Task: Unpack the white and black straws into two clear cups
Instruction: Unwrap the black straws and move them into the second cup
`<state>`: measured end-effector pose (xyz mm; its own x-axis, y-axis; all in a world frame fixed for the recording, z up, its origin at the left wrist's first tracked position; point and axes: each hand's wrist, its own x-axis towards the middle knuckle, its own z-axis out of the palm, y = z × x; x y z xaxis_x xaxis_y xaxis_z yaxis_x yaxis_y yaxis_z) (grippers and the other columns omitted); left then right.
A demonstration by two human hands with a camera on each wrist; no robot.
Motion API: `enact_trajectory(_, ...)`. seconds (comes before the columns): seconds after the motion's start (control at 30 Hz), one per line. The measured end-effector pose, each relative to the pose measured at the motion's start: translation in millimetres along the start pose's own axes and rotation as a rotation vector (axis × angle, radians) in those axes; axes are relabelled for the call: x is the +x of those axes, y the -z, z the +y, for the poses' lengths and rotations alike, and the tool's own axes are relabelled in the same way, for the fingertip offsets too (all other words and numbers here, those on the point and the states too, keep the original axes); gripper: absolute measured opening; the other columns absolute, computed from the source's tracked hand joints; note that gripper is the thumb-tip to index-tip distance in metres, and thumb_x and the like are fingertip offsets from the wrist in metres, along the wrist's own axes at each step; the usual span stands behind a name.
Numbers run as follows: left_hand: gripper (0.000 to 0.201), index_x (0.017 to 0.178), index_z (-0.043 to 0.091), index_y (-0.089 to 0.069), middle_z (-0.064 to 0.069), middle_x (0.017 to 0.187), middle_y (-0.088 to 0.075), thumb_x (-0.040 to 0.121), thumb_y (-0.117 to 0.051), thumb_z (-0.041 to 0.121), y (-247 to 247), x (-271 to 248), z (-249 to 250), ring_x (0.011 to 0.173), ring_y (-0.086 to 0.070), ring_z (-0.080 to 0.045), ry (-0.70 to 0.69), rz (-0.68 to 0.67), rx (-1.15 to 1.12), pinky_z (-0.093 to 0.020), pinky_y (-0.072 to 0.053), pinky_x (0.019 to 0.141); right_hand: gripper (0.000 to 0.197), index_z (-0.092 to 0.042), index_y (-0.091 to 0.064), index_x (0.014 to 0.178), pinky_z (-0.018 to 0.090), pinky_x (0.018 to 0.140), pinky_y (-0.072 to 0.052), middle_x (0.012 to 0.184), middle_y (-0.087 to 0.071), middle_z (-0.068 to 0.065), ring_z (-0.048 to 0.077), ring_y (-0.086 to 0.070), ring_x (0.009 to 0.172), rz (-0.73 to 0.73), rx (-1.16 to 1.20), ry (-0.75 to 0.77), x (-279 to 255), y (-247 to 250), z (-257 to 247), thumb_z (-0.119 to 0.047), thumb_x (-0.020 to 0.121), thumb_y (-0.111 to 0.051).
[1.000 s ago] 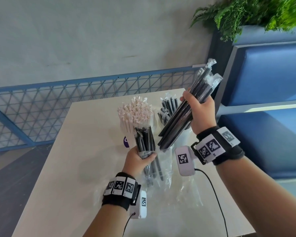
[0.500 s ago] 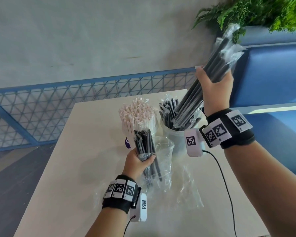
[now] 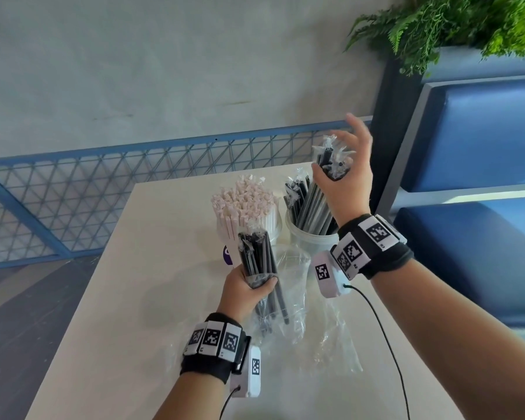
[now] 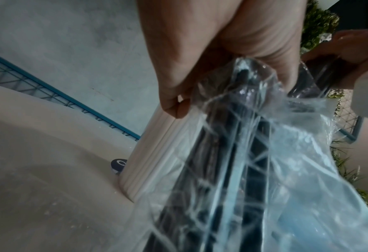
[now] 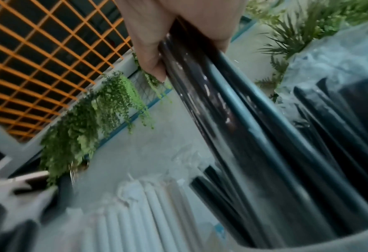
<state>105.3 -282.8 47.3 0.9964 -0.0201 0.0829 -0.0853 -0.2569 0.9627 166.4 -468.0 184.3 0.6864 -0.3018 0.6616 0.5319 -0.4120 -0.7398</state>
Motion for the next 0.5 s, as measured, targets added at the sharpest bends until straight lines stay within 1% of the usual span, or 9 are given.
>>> enact_trajectory(0.07,0.018,0.090,0.007,-0.069,0.007,0.080,-0.069,0.073,-0.075,0.005,-0.4,-0.2,0.0,0.072,-0.066,0.006,0.001,-0.002,-0.004,-0.009,-0.050,0.068,0.039,-0.014,-0.056,0.113,0.024,0.094,-0.046,0.108,-0.059,-0.003,0.009,-0.055,0.098,-0.102,-0.092,0.016,1.2,-6.0,7.8,0.002,0.079,-0.061)
enact_trajectory(0.1,0.020,0.091,0.006,-0.069,0.006,0.081,-0.069,0.073,-0.075,0.005,-0.4,-0.5,-0.2,0.072,-0.066,0.006,0.004,-0.001,-0.004,-0.008,-0.050,0.068,0.027,-0.010,-0.060,0.105,0.032,0.091,-0.050,0.104,-0.063,0.001,0.015,-0.058,0.094,-0.177,-0.143,-0.015,-1.6,-8.5,15.3,0.002,0.081,-0.059)
enact_trajectory(0.17,0.022,0.094,0.003,-0.069,0.003,0.083,-0.071,0.073,-0.075,0.006,-0.4,-1.1,-0.6,0.074,-0.067,0.004,0.008,-0.002,-0.005,-0.009,-0.051,0.068,0.016,-0.008,-0.063,0.096,0.040,0.084,-0.052,0.101,-0.065,0.008,0.023,-0.060,0.088,-0.310,-0.234,-0.106,-13.3,-10.9,35.6,0.000,0.084,-0.057)
enact_trajectory(0.23,0.023,0.096,0.002,-0.069,0.000,0.085,-0.072,0.073,-0.075,0.006,0.6,-1.9,-1.1,0.076,-0.068,0.000,0.019,-0.006,-0.016,-0.010,-0.052,0.069,0.017,-0.010,-0.063,0.097,0.041,0.078,-0.052,0.101,-0.065,0.009,0.022,-0.059,0.080,-0.352,-0.303,-0.162,-25.1,-10.0,51.4,-0.001,0.085,-0.056)
enact_trajectory(0.3,0.023,0.096,0.002,-0.069,0.001,0.085,-0.072,0.074,-0.075,0.005,1.5,-3.2,-1.3,0.076,-0.068,-0.001,0.029,-0.007,-0.029,-0.011,-0.052,0.069,0.027,-0.015,-0.059,0.108,0.031,0.069,-0.048,0.109,-0.061,0.005,0.013,-0.052,0.071,-0.354,-0.327,-0.148,-31.3,-8.2,56.5,-0.003,0.084,-0.056)
enact_trajectory(0.33,0.023,0.096,0.001,-0.069,0.001,0.084,-0.072,0.074,-0.074,0.005,1.8,-3.8,-1.3,0.076,-0.068,-0.001,0.034,-0.007,-0.037,-0.012,-0.052,0.069,0.033,-0.016,-0.056,0.116,0.027,0.069,-0.045,0.115,-0.057,0.004,0.011,-0.051,0.074,-0.359,-0.333,-0.110,-33.5,-7.4,56.1,-0.004,0.085,-0.056)
enact_trajectory(0.4,0.022,0.095,0.002,-0.068,0.000,0.084,-0.072,0.074,-0.074,0.004,1.7,-4.5,-1.9,0.075,-0.069,-0.002,0.051,-0.008,-0.058,-0.013,-0.053,0.069,0.039,-0.015,-0.052,0.126,0.026,0.080,-0.045,0.125,-0.052,0.004,0.013,-0.053,0.096,-0.351,-0.347,-0.004,-38.9,-6.8,56.0,-0.006,0.088,-0.054)
enact_trajectory(0.47,0.022,0.095,0.004,-0.068,0.001,0.084,-0.072,0.074,-0.074,0.004,1.1,-4.2,-3.1,0.076,-0.069,-0.002,0.063,-0.006,-0.068,-0.013,-0.053,0.069,0.038,-0.012,-0.050,0.130,0.034,0.098,-0.044,0.131,-0.051,0.007,0.022,-0.051,0.116,-0.405,-0.393,0.015,-46.3,-7.9,60.5,-0.008,0.092,-0.048)
enact_trajectory(0.5,0.022,0.095,0.004,-0.068,0.002,0.084,-0.072,0.073,-0.074,0.005,0.6,-4.3,-2.9,0.075,-0.069,-0.001,0.065,-0.004,-0.069,-0.012,-0.052,0.068,0.040,-0.013,-0.046,0.134,0.039,0.105,-0.039,0.137,-0.048,0.007,0.025,-0.045,0.125,-0.461,-0.440,-0.023,-48.7,-8.7,62.7,-0.011,0.094,-0.046)
